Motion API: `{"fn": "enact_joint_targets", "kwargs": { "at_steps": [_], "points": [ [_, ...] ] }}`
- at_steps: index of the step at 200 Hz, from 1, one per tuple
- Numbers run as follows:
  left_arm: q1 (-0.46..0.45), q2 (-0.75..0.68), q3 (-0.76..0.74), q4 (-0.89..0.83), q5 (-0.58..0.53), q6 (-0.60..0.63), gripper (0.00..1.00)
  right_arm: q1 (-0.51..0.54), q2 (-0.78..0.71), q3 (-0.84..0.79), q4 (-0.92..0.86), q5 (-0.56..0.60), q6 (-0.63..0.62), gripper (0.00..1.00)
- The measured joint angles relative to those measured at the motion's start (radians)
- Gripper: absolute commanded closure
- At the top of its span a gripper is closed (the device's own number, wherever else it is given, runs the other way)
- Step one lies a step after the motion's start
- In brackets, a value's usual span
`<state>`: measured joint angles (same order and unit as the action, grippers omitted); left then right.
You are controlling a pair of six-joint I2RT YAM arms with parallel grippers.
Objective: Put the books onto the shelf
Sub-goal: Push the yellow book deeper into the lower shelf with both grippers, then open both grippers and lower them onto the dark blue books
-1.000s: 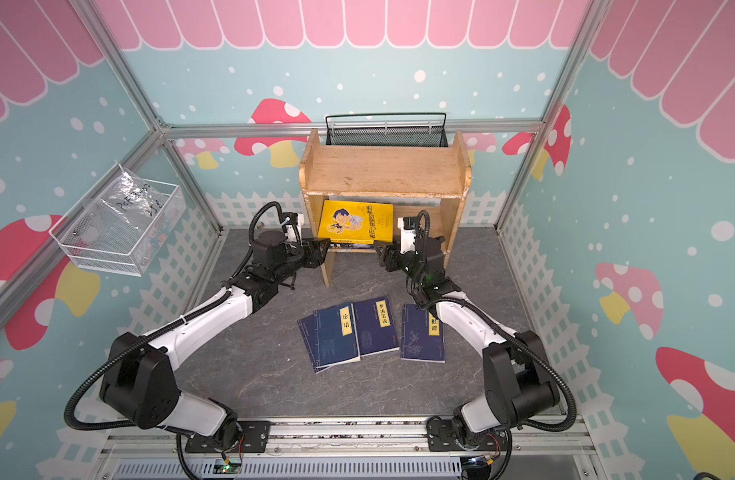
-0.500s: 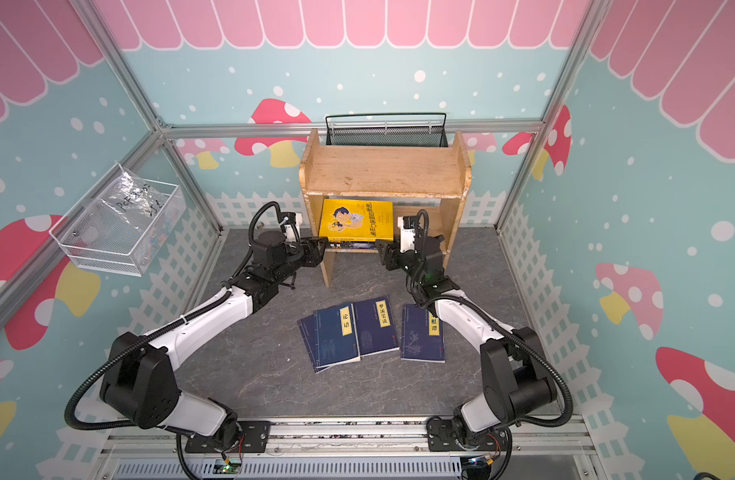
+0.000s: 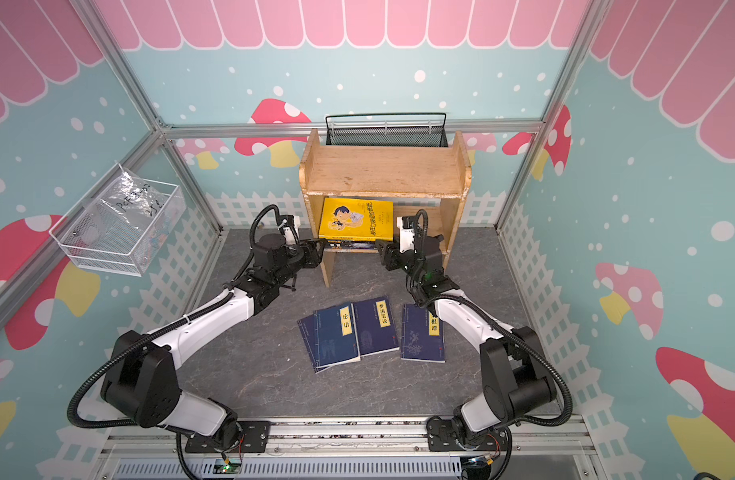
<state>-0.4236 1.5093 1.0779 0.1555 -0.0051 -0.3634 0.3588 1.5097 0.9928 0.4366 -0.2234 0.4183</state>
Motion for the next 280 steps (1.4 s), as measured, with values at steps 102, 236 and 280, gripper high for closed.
{"fn": "enact_joint_targets", "kwargs": {
  "at_steps": [102,236,280],
  "points": [
    [0.004,-0.31,-0.198,-0.064,0.027,-0.081,0.13,0.022,-0.233,-0.106,-0.151,0.01,0.045,0.27],
    [-0.005,-0.464,-0.638,-0.235,0.231,-0.394,0.03,0.186,-0.402,-0.533,-0.232,0.021,0.311,0.24],
    [-0.053,-0.467,-0.722,-0.165,0.249,-0.488,0.03,0.278,-0.198,-0.527,-0.108,0.017,0.345,0.29]
  ]
}}
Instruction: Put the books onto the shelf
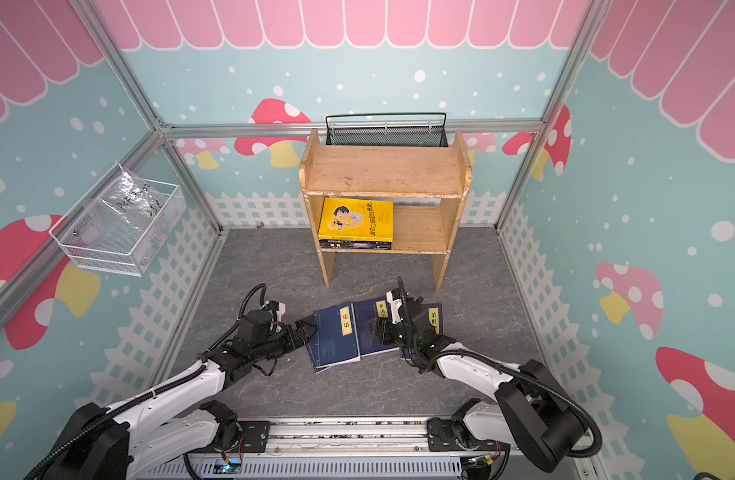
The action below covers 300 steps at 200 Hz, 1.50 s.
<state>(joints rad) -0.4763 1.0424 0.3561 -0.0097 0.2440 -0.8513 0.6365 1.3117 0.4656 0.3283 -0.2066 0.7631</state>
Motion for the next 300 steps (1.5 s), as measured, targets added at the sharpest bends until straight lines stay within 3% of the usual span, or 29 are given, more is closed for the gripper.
{"fn": "enact_joint_targets", "kwargs": {
  "at_steps": [49,84,157,213,234,300],
  "points": [
    [-0.079,0.077,-0.018,0.068,-0.016,-0.05,0.03,0.08,0.211,0.058,0.082,-0.016,0.02,0.37],
    [-0.09,0.104,-0.025,0.084,-0.042,-0.066,0.03,0.085,0.273,0.097,0.113,-0.029,0.02,0.41],
    [-0.09,0.179,-0.038,0.207,-0.044,-0.092,0.04,0.106,0.385,0.179,0.144,-0.08,0.013,0.6],
    [-0.09,0.23,-0.038,0.292,-0.033,-0.108,0.05,0.132,0.424,0.225,0.143,-0.097,0.0,0.62],
    [-0.09,0.239,-0.038,0.306,-0.03,-0.114,0.1,0.14,0.453,0.251,0.143,-0.1,-0.003,0.62],
    [-0.092,0.182,-0.037,0.217,-0.022,-0.101,0.1,0.143,0.492,0.325,0.131,-0.1,-0.028,0.62]
  ]
}}
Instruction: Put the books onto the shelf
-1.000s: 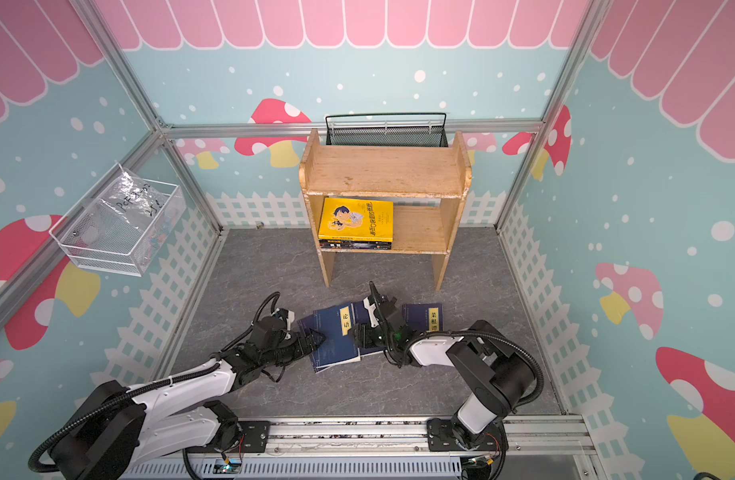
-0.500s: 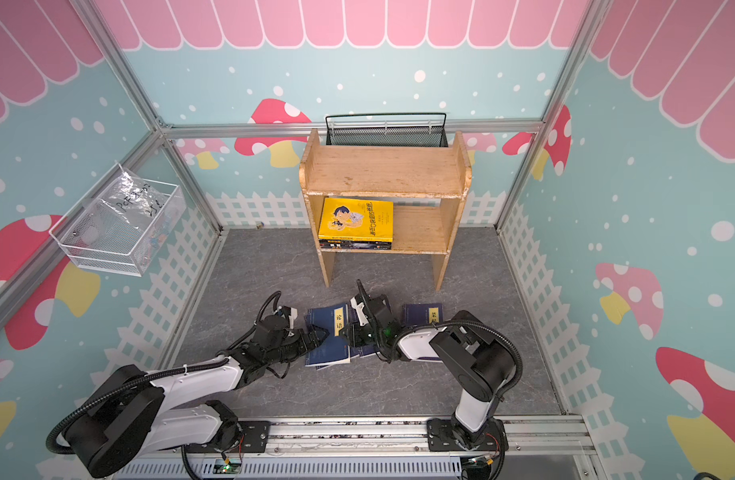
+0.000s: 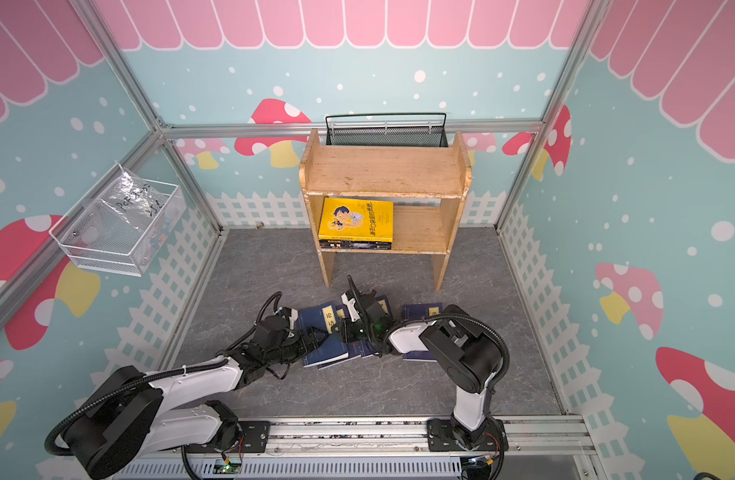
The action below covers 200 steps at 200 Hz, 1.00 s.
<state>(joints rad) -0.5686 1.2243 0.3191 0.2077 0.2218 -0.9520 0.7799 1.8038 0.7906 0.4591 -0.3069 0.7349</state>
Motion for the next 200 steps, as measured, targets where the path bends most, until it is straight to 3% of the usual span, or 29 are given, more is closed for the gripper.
{"fn": "enact_joint_targets", "kwargs": {
  "at_steps": [62,175,200],
  "points": [
    [-0.003,-0.113,0.007,-0.111,-0.01,0.024,0.16,0.0,0.024,0.034,0.001,-0.026,-0.005,0.63],
    [-0.003,-0.217,0.007,-0.168,-0.058,0.016,0.69,0.0,0.024,0.055,0.006,-0.054,0.004,0.63],
    [-0.003,-0.279,0.016,-0.214,-0.074,0.017,0.74,0.0,0.013,0.074,0.004,-0.066,0.003,0.53]
  ]
}}
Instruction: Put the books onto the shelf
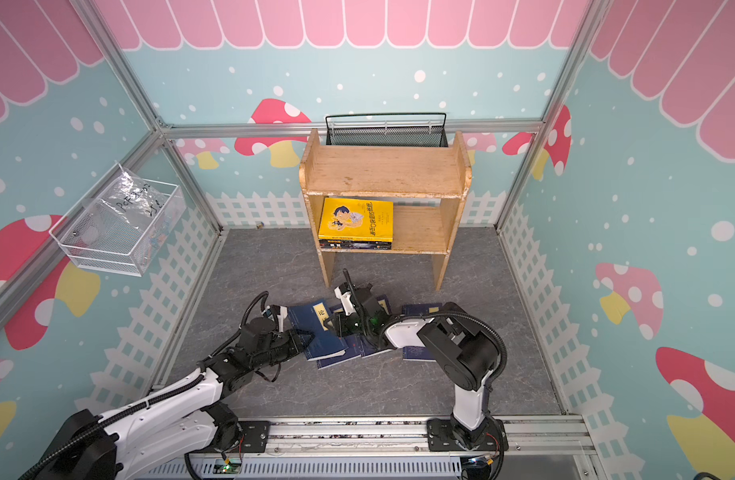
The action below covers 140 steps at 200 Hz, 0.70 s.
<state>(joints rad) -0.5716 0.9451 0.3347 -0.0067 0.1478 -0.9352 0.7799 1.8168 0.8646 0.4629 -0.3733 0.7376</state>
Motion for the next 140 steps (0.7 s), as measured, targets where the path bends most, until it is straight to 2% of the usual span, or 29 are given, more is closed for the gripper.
{"fn": "enact_joint_targets", "kwargs": {
  "at_steps": [22,43,77,110,140],
  "points": [
    [0.0,-0.058,0.026,-0.059,-0.012,0.005,0.82,0.0,-0.043,0.015,-0.022,-0.014,-0.008,0.47],
    [0.0,-0.12,0.072,-0.12,-0.024,0.016,0.86,0.0,-0.111,0.036,-0.044,-0.018,-0.023,0.38],
    [0.0,-0.213,0.198,-0.251,-0.043,0.065,0.94,-0.001,-0.246,0.072,-0.077,0.006,-0.053,0.3],
    [0.0,-0.294,0.333,-0.364,-0.073,0.129,0.96,-0.01,-0.397,0.075,-0.12,0.059,-0.086,0.18],
    [0.001,-0.319,0.454,-0.423,-0.095,0.19,1.0,-0.037,-0.549,0.07,-0.158,0.156,-0.109,0.07]
  ]
}}
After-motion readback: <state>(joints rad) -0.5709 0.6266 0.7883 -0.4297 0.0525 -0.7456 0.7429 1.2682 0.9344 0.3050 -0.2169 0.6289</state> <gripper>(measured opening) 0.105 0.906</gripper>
